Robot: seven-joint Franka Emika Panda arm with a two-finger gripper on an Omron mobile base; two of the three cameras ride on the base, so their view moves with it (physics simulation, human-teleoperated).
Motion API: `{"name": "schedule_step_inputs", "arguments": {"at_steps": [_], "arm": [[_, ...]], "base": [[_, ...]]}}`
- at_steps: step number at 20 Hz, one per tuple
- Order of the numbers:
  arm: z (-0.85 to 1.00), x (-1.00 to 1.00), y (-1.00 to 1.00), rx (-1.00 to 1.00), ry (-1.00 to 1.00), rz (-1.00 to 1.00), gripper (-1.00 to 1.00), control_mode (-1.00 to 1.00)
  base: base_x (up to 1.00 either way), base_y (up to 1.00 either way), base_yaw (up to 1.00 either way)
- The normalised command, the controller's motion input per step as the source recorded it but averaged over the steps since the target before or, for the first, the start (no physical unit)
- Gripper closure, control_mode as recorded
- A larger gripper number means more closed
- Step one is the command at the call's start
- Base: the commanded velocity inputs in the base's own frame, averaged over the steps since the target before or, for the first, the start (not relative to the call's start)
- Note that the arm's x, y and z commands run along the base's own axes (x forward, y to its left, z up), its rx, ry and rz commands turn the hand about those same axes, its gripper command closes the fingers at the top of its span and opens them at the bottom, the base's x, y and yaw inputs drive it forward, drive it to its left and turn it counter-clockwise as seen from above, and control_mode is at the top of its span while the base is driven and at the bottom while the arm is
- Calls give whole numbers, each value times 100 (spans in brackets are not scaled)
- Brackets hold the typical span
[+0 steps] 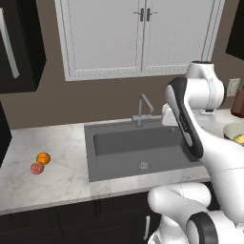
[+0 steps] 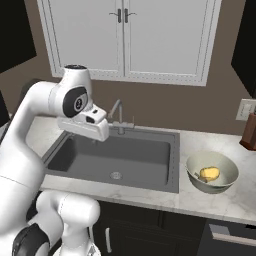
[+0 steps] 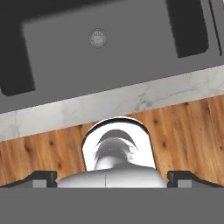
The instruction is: There is a mixed pile of frozen fruits and vegetables on the counter. Locate all the frozen vegetables and place the items in a bowl on the counter. Take all the frozen fruits and defrost them in a running sink.
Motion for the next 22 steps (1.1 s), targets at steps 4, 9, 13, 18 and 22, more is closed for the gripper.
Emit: {"name": "schedule_step_inputs", "arguments": {"at_steps": [4, 9, 13, 18, 22], "arm": [[0, 0, 94, 0, 11, 21, -100, -100], [-4, 2, 86, 0, 10, 18, -100, -100], [-27, 36, 82, 0, 2, 13, -100, -100], [-18, 43, 73, 0, 0, 7, -100, -100], [-15, 46, 87, 0, 0, 5, -100, -100]], "base": [[0, 0, 0], [0, 0, 0], [0, 0, 0], [0, 0, 0], [0, 0, 0]]}}
